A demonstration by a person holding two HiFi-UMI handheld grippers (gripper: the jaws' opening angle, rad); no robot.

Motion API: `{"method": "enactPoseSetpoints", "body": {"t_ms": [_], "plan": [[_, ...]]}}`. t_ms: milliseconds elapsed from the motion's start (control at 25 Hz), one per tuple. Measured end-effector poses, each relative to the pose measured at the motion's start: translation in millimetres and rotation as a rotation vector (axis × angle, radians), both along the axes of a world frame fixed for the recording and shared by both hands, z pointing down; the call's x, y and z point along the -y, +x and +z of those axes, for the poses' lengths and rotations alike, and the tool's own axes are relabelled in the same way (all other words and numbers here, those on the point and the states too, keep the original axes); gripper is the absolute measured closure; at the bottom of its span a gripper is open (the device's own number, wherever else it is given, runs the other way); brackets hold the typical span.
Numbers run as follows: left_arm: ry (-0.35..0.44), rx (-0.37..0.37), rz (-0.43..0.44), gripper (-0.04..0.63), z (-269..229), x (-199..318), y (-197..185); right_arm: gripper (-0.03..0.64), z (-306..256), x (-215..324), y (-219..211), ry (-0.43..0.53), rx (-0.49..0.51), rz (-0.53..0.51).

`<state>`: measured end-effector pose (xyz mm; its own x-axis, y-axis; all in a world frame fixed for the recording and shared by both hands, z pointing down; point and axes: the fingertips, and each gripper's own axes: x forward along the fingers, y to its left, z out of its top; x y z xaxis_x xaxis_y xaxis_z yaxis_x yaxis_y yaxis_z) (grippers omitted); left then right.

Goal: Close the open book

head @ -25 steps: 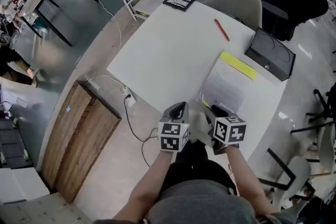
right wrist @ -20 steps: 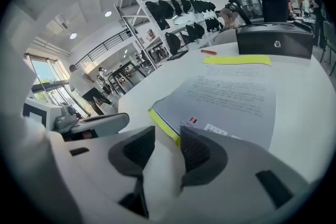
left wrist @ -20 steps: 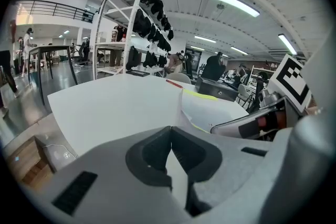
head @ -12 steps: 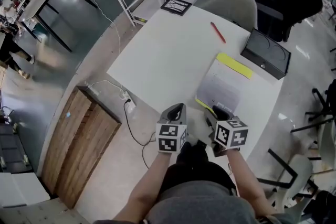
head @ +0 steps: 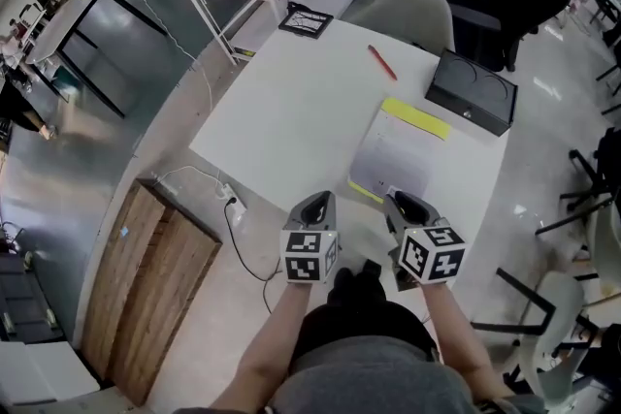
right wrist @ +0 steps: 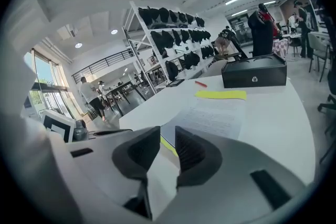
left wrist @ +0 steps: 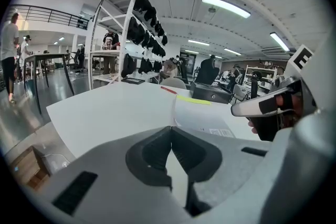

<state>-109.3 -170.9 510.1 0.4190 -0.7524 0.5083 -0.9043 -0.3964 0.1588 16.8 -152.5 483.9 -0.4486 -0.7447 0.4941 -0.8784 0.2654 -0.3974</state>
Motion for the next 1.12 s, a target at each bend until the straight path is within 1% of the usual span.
{"method": "enactPoseSetpoints", "body": {"t_ms": [280, 640, 920, 1120], "plan": [[0.031, -0.004, 0.020, 0.589, -10.0, -3.1, 6.2, 0.551, -21.6, -8.1, 16.5, 0.079, -0.027, 0.057], [0.058, -0.015, 0.028, 0.589, -21.3, -13.6, 7.1, 0.609, -35.5, -22.2, 41.6, 0.152, -0.098, 0.130], [0.072, -0.015, 0.030, 0.589, -28.0, -19.2, 5.4, 0.612, -39.4, -32.7, 54.9, 0.165, -0.102, 0.160], [0.083, -0.013, 0.037, 0.589, -31.1, -19.3, 5.7, 0.614, -42.7, -38.7, 60.1, 0.197, -0.105, 0.167]]}}
